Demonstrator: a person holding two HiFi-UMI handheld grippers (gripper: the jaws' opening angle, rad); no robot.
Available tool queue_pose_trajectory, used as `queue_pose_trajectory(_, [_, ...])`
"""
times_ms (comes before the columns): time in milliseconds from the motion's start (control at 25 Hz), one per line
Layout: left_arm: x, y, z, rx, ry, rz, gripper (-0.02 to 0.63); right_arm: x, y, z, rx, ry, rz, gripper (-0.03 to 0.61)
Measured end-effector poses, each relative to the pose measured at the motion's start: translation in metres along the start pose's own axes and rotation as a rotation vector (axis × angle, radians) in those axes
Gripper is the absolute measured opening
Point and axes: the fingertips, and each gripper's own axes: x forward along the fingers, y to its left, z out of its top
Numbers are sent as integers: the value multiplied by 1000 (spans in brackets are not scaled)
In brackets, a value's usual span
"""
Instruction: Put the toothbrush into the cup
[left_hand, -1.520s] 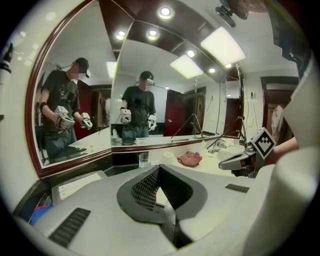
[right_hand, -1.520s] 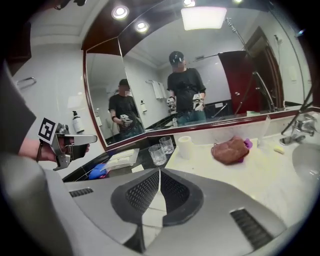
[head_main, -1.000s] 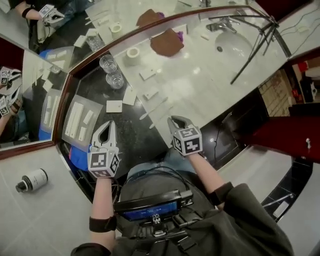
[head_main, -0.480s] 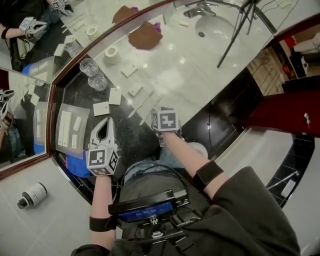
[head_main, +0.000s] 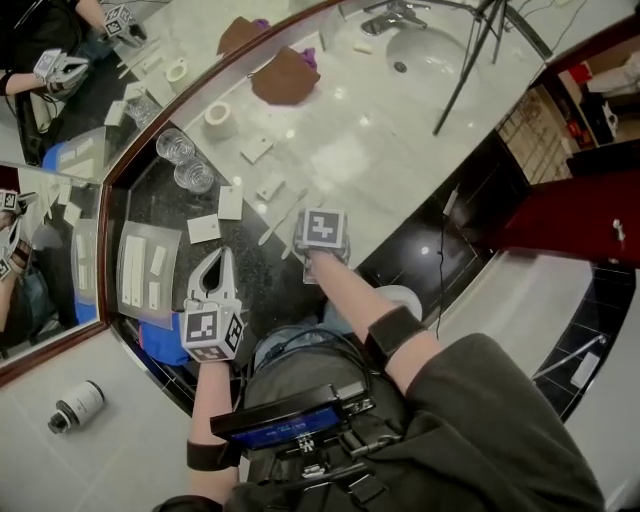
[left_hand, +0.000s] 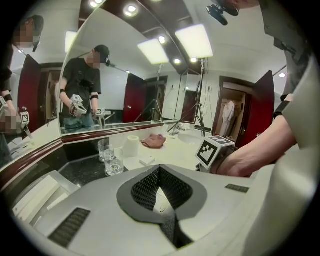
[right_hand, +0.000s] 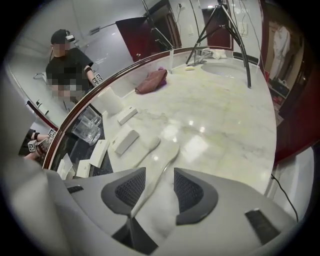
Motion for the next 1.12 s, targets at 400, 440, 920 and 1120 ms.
queue_pose_trajectory(400, [5, 3, 0, 9, 14, -8, 2, 14, -14, -7, 9, 33, -76, 174])
queue_pose_trajectory(440, [5, 4, -1, 8, 17, -7, 2, 14, -15, -6, 7, 31, -80, 156])
queue_pose_trajectory(920, [4, 6, -6, 2, 26, -8, 2, 13, -23, -13, 8, 60, -83, 40])
queue_pose_trajectory(1120, [2, 10, -3, -3, 19, 2, 2, 10, -20, -6, -12, 42, -71, 38])
